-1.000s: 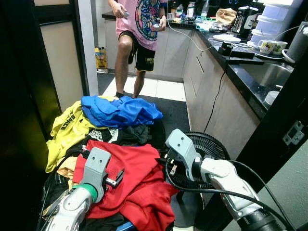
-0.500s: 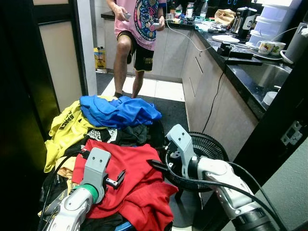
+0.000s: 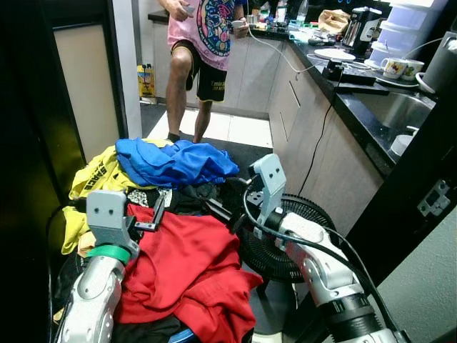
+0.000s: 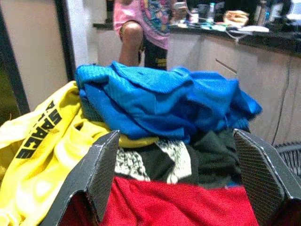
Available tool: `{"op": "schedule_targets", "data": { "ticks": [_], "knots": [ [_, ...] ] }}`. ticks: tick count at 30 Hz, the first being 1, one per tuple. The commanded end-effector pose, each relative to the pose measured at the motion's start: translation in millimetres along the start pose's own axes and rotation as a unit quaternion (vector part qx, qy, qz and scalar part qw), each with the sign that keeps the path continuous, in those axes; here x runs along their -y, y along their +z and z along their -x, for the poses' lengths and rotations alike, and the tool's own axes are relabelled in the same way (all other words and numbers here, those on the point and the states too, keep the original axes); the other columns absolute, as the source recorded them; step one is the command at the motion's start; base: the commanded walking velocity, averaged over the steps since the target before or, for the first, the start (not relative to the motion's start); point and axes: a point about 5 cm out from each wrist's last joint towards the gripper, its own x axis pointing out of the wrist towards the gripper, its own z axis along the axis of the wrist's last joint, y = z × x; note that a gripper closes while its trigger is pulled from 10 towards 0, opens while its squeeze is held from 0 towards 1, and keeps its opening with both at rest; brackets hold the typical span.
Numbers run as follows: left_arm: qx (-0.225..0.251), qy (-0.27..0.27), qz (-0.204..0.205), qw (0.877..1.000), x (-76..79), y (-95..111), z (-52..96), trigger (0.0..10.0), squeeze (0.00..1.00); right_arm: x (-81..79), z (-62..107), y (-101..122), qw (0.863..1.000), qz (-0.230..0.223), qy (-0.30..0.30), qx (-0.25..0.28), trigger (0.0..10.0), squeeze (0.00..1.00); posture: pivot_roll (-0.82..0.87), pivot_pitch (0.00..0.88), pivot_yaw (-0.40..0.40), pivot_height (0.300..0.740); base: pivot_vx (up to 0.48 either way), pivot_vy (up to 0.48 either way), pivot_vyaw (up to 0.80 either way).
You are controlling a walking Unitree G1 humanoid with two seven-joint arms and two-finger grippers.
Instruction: Clothes washing
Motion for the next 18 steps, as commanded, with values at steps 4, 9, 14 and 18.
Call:
{"op": "schedule_targets", "data": {
  "ticks": [4, 9, 14, 18],
  "knots": [
    [0.027, 0.035, 0.011, 0.999, -16.5, 4.8, 26.3, 10.0, 0.0, -6.7, 4.5, -3.2, 1.0, 0.011, 0.016, -0.01, 10.0, 1.0, -0.01, 0.0, -0.07, 0.74, 0.0, 0.0, 0.0],
    [0.026, -0.001, 0.024, 0.999, -8.2, 4.8, 45.3, 10.0, 0.0, -10.0, 6.5, -4.6, 0.999, 0.024, 0.032, -0.019, 10.0, 1.0, 0.0, 0.0, -0.069, 0.74, 0.0, 0.0, 0.0],
    [-0.023, 0.003, 0.012, 1.0, -9.5, -13.6, 66.5, 10.0, 0.0, -6.3, 5.5, -33.0, 0.99, 0.046, 0.028, -0.127, 10.0, 1.0, 0.0, 0.0, -0.079, 0.74, 0.0, 0.0, 0.0],
    [-0.049, 0.0, 0.002, 0.999, -7.2, -23.2, 67.6, 10.0, 0.0, -0.6, -4.8, -46.1, 0.987, 0.039, -0.021, -0.157, 10.0, 1.0, 0.0, 0.0, -0.081, 0.74, 0.0, 0.0, 0.0]
  ]
}}
